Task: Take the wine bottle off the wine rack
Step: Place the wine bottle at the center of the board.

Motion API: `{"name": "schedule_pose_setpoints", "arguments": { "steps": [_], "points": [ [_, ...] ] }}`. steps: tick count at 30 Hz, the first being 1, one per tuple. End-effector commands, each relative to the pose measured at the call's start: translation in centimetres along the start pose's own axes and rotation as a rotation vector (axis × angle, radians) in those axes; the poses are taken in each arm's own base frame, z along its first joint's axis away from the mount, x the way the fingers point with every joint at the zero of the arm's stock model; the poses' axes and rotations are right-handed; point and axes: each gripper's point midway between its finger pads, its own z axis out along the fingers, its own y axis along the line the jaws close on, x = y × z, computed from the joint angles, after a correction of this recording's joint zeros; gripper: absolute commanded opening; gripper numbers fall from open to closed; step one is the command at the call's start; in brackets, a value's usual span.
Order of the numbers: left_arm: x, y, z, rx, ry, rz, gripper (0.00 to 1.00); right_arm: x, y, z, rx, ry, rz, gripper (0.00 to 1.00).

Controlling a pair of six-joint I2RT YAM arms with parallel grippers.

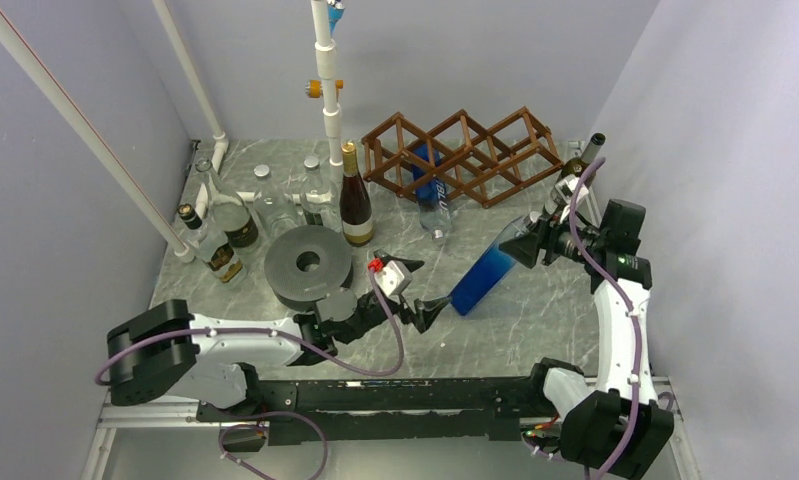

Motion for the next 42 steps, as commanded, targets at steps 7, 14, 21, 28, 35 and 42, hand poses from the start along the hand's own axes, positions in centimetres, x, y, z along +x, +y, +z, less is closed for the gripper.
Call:
{"name": "schedule_pose_setpoints", "arguments": {
  "steps": [7, 14, 21, 28, 35, 42],
  "points": [
    [0.8, 1.8, -3.3, -0.098, 0.072, -0.067, 1.00, -5.4, 0.1, -2.9, 0.079, -0.056, -0.257, 0.00],
    [0.9, 2.8, -4.9, -0.137, 0.052, -0.075, 1.00, -7.7, -3.4, -4.0, 0.220, -0.055, -0.272, 0.00],
    [0.9, 3.4, -5.7, -0.164, 0.051, -0.067, 0.99, -10.6, -7.7, -5.3, 0.375, -0.075, -0.296, 0.00],
    [0.9, 3.8, -6.3, -0.178, 0.036, -0.079, 1.00, -13.1, -11.1, -6.4, 0.485, -0.110, -0.308, 0.00],
    [1.0, 3.8, -6.3, -0.180, 0.039, -0.088, 1.00, -14.6, -14.6, -7.4, 0.600, -0.149, -0.310, 0.00],
    [1.4, 4.1, -6.5, -0.197, 0.050, -0.088, 1.00, -15.7, -17.6, -8.7, 0.703, -0.159, -0.341, 0.00]
  ]
}}
